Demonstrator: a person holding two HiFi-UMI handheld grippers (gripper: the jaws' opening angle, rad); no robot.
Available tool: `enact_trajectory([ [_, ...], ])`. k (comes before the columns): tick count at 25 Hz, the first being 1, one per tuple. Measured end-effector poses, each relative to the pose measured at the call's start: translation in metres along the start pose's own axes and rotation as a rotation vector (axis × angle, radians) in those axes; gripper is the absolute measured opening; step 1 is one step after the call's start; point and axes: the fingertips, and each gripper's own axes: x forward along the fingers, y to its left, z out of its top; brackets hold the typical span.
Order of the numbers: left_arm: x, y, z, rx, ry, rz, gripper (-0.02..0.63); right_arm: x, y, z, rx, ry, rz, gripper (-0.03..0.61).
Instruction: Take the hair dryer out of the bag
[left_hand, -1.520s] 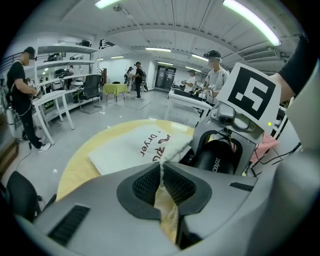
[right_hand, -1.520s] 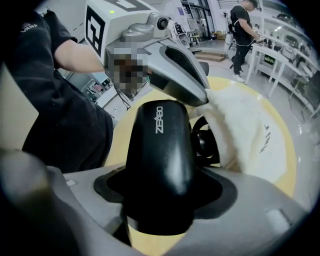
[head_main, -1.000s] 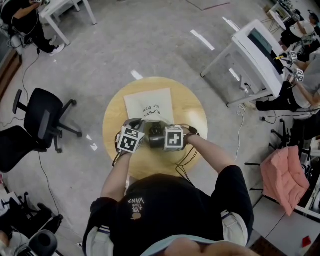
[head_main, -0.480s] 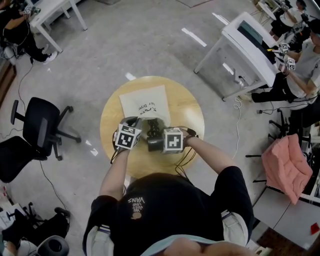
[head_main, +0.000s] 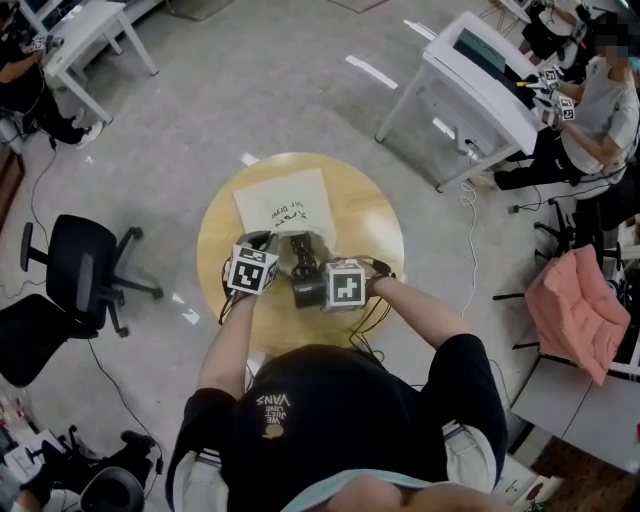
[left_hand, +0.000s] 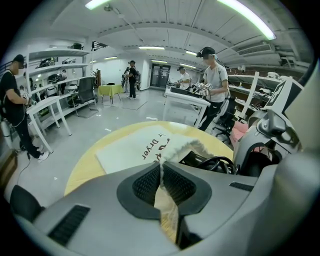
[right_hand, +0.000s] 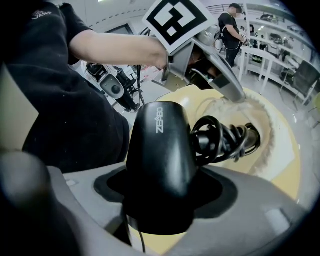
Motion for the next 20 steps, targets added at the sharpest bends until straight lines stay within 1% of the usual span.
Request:
enact_trajectory([
  [20, 0.007, -0.001, 0.005, 0.053, 0.035, -0.049, 0.032, 0.001, 0.041, 0.011, 0.078, -0.054, -0.018, 0.351],
])
